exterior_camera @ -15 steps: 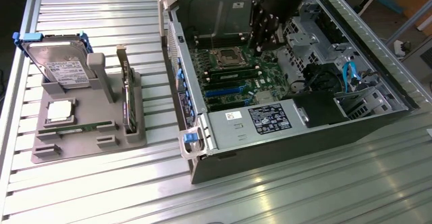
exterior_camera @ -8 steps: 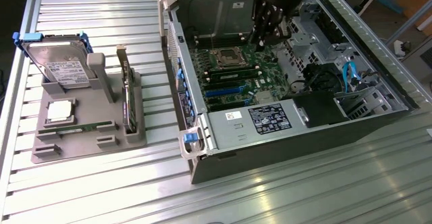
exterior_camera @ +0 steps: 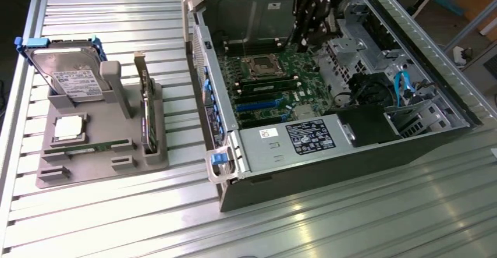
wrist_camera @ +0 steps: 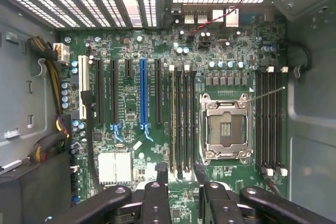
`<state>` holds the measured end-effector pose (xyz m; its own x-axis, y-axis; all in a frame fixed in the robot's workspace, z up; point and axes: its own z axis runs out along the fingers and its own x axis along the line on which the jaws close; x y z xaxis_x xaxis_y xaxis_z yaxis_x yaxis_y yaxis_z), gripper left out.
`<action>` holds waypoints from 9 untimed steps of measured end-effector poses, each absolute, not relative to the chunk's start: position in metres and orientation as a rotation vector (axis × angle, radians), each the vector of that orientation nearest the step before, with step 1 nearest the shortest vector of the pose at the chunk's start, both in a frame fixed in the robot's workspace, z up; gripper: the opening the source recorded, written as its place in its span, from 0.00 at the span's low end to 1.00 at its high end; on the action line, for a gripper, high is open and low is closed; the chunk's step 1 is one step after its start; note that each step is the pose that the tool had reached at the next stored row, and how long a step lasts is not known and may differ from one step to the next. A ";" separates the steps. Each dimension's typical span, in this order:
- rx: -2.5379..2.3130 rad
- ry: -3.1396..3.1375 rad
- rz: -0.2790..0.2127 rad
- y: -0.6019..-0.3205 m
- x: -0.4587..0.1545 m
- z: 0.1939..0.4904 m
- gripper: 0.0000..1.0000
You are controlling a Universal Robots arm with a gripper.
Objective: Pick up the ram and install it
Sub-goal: 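Insert the ram into the slot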
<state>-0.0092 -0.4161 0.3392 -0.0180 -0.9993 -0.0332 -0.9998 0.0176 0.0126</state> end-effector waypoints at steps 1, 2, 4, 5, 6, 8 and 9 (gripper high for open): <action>-2.191 2.230 0.050 -0.416 -0.009 0.342 0.32; -2.191 2.230 0.050 -0.416 -0.009 0.344 0.32; -2.191 2.230 0.050 -0.416 -0.009 0.348 0.32; -2.191 2.230 0.050 -0.416 -0.009 0.351 0.32; -2.191 2.230 0.050 -0.416 -0.009 0.353 0.32; -2.191 2.230 0.050 -0.416 -0.009 0.356 0.32; -2.191 2.230 0.050 -0.416 -0.009 0.357 0.32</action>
